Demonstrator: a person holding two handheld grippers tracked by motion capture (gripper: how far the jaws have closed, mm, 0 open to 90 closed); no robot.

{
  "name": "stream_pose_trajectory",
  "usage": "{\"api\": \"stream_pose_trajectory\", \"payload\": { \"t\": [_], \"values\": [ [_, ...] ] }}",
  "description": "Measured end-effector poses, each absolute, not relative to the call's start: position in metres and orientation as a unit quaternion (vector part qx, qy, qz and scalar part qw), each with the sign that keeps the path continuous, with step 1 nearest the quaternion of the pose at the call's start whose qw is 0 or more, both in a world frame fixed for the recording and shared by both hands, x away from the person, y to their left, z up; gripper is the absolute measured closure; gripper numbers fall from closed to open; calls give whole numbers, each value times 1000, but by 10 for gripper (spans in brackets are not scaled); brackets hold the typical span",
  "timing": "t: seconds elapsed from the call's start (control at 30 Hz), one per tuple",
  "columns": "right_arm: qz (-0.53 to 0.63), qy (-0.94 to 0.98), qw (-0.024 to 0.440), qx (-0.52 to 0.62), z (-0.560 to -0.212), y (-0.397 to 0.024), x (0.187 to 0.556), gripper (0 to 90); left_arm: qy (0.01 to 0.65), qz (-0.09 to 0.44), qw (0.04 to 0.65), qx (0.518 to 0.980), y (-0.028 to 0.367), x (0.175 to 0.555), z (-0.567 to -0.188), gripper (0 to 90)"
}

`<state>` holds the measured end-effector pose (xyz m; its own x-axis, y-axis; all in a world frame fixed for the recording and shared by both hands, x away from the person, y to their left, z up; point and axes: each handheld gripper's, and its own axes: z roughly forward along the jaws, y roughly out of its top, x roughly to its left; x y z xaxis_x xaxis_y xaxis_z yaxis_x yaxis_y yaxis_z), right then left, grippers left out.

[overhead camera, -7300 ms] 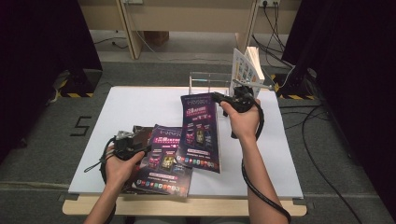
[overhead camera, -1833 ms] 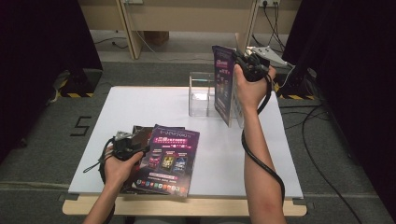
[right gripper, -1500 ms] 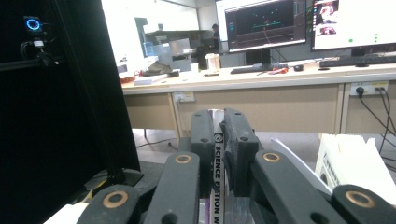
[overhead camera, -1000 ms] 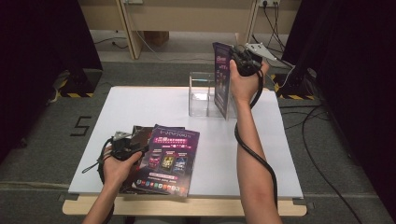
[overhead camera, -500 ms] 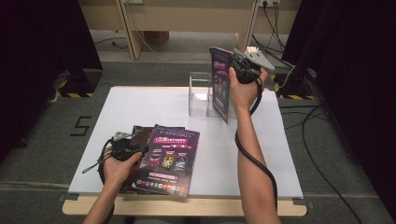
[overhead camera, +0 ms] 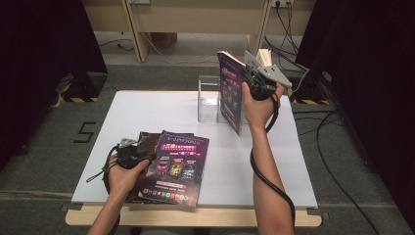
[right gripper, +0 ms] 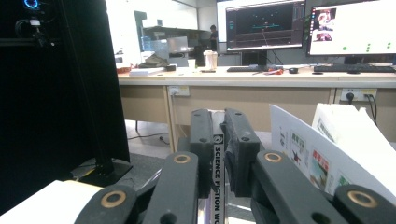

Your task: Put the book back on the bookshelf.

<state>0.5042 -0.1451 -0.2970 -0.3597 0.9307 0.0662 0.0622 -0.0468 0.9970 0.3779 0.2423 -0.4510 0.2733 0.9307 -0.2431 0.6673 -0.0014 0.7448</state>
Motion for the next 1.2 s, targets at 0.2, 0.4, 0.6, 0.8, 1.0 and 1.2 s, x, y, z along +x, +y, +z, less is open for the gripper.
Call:
{"api": "stream_pose_trajectory", "payload": {
  "t": [0.2,0.4,0.6,0.8,1.0,1.2],
  "values": [
    [584,586,374,418,-304,-149,485,830,580,164,403,689,242,378,-451,538],
    [584,589,371,417,-310,-154,471,831,579,164,403,689,242,378,-450,538],
    [586,588,365,423,-315,-161,461,830,579,165,404,689,242,378,-449,538],
    [590,588,352,427,-321,-168,452,828,578,165,404,689,240,378,-449,538],
    [590,593,331,437,-326,-174,447,807,578,162,407,689,239,378,-449,538],
    [587,604,306,444,-325,-172,450,778,578,162,409,688,239,378,-448,538]
  ]
}}
